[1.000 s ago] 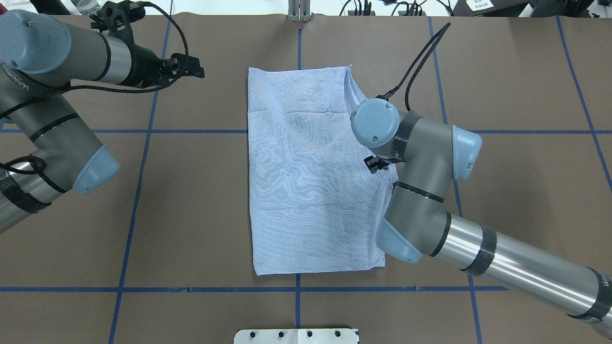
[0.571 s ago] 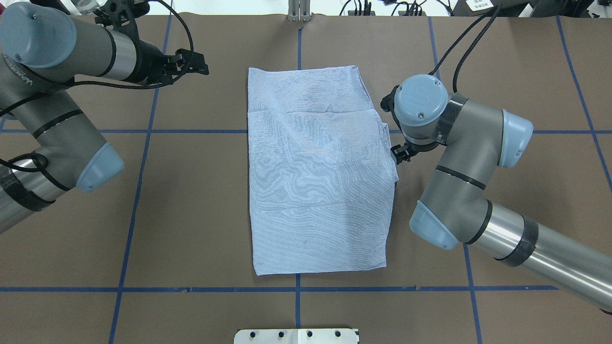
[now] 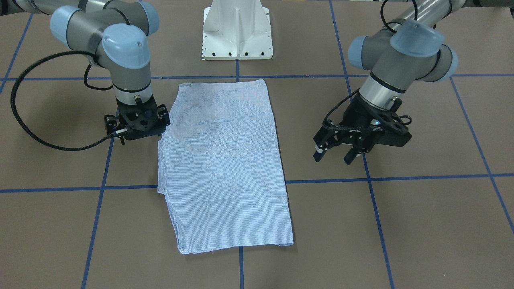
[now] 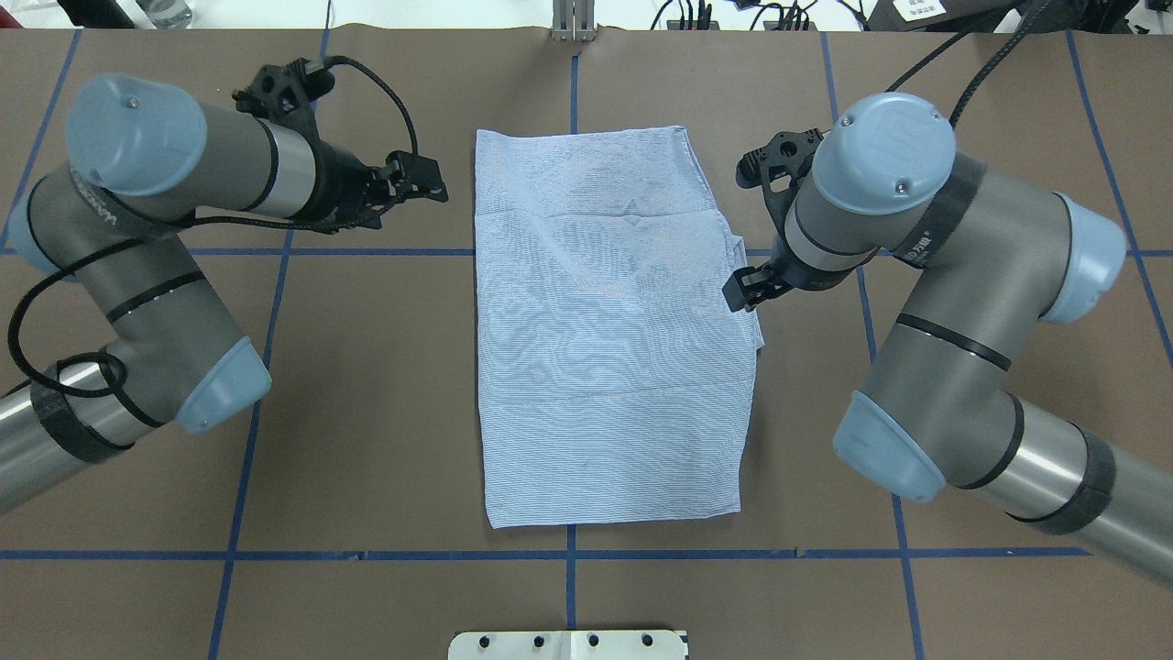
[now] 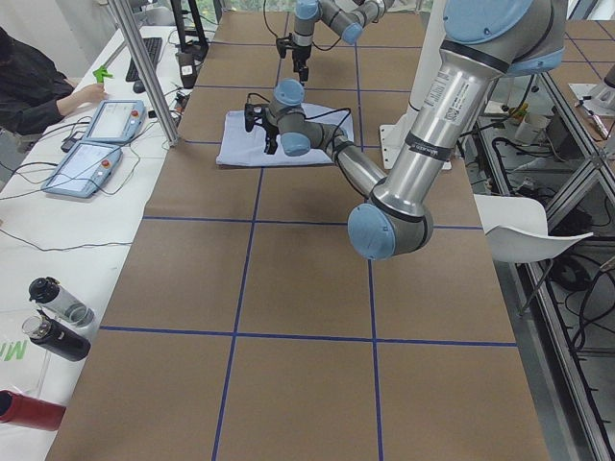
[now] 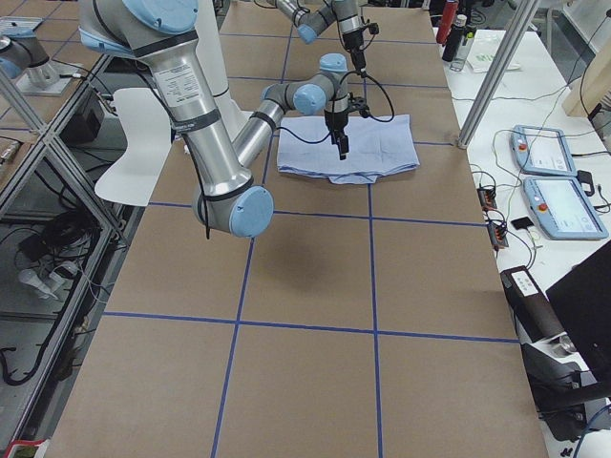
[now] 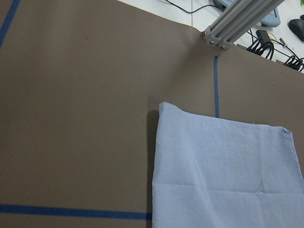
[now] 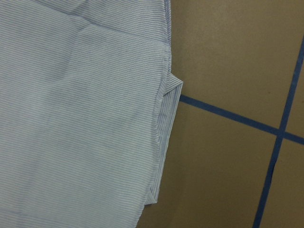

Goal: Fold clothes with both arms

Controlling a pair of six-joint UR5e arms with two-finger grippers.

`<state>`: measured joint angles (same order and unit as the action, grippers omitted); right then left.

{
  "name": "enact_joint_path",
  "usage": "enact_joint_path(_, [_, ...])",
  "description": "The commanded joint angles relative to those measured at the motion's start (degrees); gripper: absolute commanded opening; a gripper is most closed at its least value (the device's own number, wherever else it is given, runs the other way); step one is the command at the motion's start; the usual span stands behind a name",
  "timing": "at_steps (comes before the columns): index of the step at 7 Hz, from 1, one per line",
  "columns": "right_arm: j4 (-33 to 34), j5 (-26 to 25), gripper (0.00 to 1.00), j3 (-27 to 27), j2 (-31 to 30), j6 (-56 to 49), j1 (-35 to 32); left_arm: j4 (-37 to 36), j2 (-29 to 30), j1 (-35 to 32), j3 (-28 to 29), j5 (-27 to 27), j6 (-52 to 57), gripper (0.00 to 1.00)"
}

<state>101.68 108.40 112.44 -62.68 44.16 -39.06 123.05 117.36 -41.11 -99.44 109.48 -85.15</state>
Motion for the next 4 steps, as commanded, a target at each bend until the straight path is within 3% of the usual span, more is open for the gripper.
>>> enact_joint_path(1, [-3.4, 3.2, 1.00, 3.7, -1.6, 8.0, 0.1, -7.7, -0.3, 11.5, -6.4, -6.2, -10.5, 1.00])
enact_joint_path(3, [-13.2, 6.2, 1.00, 5.8, -8.1, 13.9, 0.2, -9.4, -0.7, 21.3, -7.1, -13.3, -17.5, 0.98])
enact_joint_path(4, [-15.0, 7.4, 1.00, 5.9, -8.4, 17.2, 0.4, -10.1, -2.3, 23.5, -7.2, -14.5, -19.1, 0.94])
